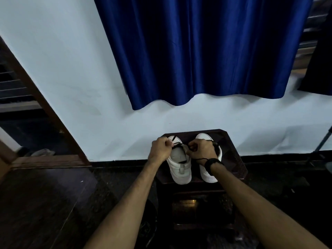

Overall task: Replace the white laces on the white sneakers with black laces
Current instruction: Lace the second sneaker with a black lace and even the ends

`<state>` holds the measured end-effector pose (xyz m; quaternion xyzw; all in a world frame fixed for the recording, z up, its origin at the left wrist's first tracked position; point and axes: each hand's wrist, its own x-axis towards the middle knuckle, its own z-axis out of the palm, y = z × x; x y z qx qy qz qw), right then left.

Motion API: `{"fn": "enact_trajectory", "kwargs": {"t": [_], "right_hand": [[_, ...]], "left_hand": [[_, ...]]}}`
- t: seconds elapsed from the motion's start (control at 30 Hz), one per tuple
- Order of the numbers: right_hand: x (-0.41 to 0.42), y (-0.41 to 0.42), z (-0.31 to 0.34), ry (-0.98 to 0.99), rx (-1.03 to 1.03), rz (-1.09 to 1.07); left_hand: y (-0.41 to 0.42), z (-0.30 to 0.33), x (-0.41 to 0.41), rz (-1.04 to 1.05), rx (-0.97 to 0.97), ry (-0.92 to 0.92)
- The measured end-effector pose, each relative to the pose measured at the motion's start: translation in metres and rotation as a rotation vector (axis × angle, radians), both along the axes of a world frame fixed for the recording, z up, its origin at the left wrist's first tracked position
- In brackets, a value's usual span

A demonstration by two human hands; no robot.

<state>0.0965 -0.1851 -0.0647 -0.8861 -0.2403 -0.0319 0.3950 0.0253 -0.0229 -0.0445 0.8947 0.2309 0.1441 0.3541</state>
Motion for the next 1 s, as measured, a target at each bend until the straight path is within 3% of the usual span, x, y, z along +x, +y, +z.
{"fn": "enact_trajectory", "kwargs": {"t": [0.07, 0.13, 0.33, 0.53, 0.7, 0.83, 1.0], "right_hand": [[0.0, 0.007, 0.002, -0.016, -0.185, 0.018], [0.002, 0.012, 0.004, 0.056, -0.213, 0.022], [0.023, 0.01, -0.001, 0.316, -0.073, 0.058], [0.04, -0.003, -0.008, 0.614, 0.076, 0.06], [0.038, 0.002, -0.016, 0.722, 0.341, 0.07], [0.037, 0.002, -0.016, 0.746, 0.326, 0.06], [0.029, 0.005, -0.01, 0.728, 0.271, 0.01]], "left_hand": [[-0.005, -0.005, 0.004, -0.035, 0.014, -0.002], [-0.012, -0.009, 0.007, -0.052, 0.061, 0.013], [-0.03, -0.027, 0.009, -0.026, 0.418, -0.029], [-0.035, -0.038, 0.01, 0.101, 0.437, -0.134], [-0.034, -0.04, 0.008, 0.111, 0.506, -0.093], [-0.037, -0.043, 0.012, 0.027, 0.676, -0.097], [-0.034, -0.048, 0.009, 0.026, 0.651, -0.161]]}}
